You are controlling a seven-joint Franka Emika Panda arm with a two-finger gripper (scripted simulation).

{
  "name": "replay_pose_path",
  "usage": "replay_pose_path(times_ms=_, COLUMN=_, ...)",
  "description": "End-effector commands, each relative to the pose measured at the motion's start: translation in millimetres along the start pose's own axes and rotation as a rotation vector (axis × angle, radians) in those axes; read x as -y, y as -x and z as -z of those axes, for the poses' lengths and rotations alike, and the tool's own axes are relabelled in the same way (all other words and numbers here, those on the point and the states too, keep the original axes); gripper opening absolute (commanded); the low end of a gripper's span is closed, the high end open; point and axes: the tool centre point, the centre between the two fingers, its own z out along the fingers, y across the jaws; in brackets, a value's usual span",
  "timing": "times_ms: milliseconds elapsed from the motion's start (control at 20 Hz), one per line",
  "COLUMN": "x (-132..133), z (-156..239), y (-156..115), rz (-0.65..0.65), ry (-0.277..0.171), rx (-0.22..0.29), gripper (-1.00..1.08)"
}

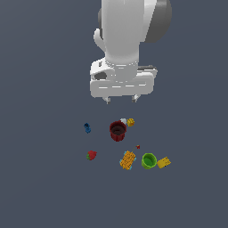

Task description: Pick up a designated object from a clutter of objects.

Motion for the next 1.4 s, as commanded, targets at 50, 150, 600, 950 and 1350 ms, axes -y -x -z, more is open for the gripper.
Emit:
replay_pose_path(times_ms=50, x=2, z=-2, y=-3, rz=-0.013, ry=-0.002, rx=0.000, gripper=1.00)
replay_pose_path(times_ms=150, x=3, z=-3, y=-5, rz=-0.027, ry=-0.004, rx=0.001, gripper=1.00)
replay_pose_path(times_ms=600, x=17, z=-18, y=-26, rz=-0.142, ry=-0.017, rx=0.005, gripper=1.00)
replay_pose_path(times_ms=950, x=36, z=-40, y=-52, rz=-0.290, ry=-0.027, rx=0.013, gripper=1.00)
replay_pose_path(times_ms=1350, x=61, z=-71, y=-80, rz=-0.473, ry=-0.029, rx=0.021, gripper=1.00)
